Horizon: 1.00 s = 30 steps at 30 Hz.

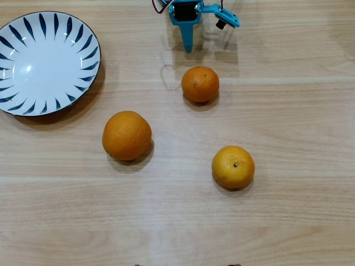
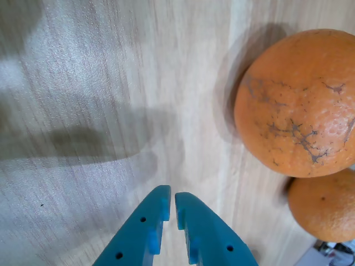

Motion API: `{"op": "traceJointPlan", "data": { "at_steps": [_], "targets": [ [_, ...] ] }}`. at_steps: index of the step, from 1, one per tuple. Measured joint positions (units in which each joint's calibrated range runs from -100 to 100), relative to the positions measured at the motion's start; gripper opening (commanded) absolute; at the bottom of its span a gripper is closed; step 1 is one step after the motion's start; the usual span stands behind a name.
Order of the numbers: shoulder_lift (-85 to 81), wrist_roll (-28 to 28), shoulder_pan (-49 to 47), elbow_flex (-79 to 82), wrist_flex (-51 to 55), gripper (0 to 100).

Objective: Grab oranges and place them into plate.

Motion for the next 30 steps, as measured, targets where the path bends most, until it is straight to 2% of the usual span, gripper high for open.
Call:
{"op": "traceJointPlan", "data": {
  "at_steps": [5,14,21,30],
  "targets": [
    [4.1,0.0,0.0,-4.0,0.0,2],
    [34.0,0.0,-0.5,-39.8,0.1,2],
    [53.7,0.0,-3.5,-54.5,0.6,3],
    [75.2,0.0,-4.9,-74.7,19.6,3]
  ]
}}
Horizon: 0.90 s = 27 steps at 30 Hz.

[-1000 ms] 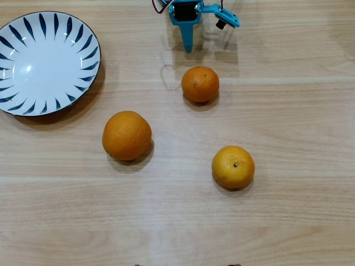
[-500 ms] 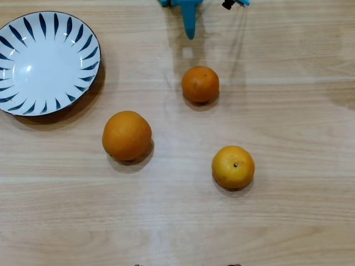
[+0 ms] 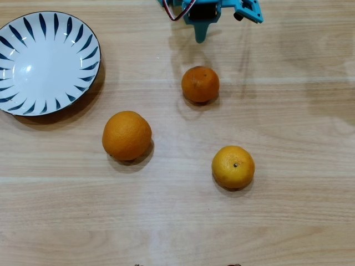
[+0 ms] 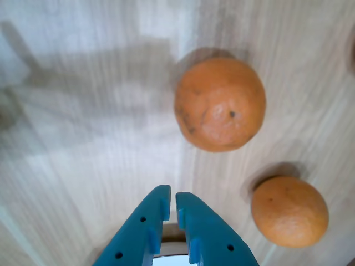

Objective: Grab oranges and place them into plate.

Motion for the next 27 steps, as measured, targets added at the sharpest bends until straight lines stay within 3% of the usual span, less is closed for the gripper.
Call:
{"op": "traceJointPlan", "data": {
  "at_steps": [5,10,13,27],
  "targets": [
    [5.8,-1.9,-1.7,-5.8,0.9,7],
    [8.3,-5.8,-3.0,-6.8,0.9,30],
    [9.3,-8.0,-3.7,-6.8,1.0,38],
    [24.0,-17.8,-3.9,-7.4,0.0,39]
  ]
}}
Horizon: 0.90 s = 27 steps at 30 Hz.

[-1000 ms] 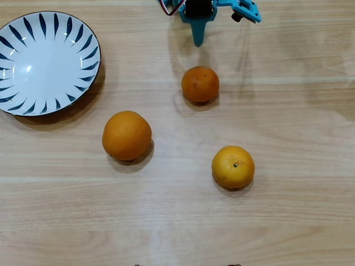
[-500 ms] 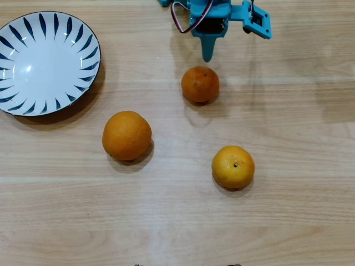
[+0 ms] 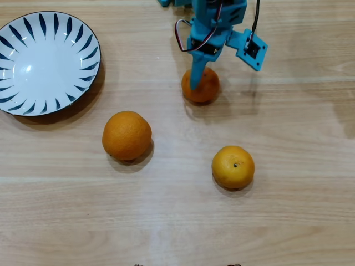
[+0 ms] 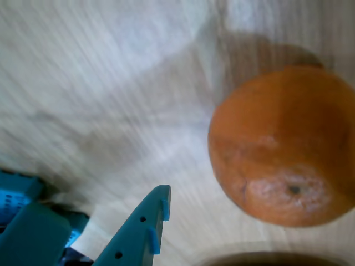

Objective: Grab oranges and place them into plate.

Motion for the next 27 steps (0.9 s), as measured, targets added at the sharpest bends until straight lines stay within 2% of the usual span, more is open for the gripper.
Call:
{"op": "traceJointPlan", "data": {
  "at_steps": [8,24,27],
  "targets": [
    [7.6,-0.7,0.2,-3.6,-5.1,39],
    [8.9,-2.9,2.2,-2.4,-5.3,38],
    [9.0,-3.8,2.4,-2.3,-5.3,33]
  ]
}}
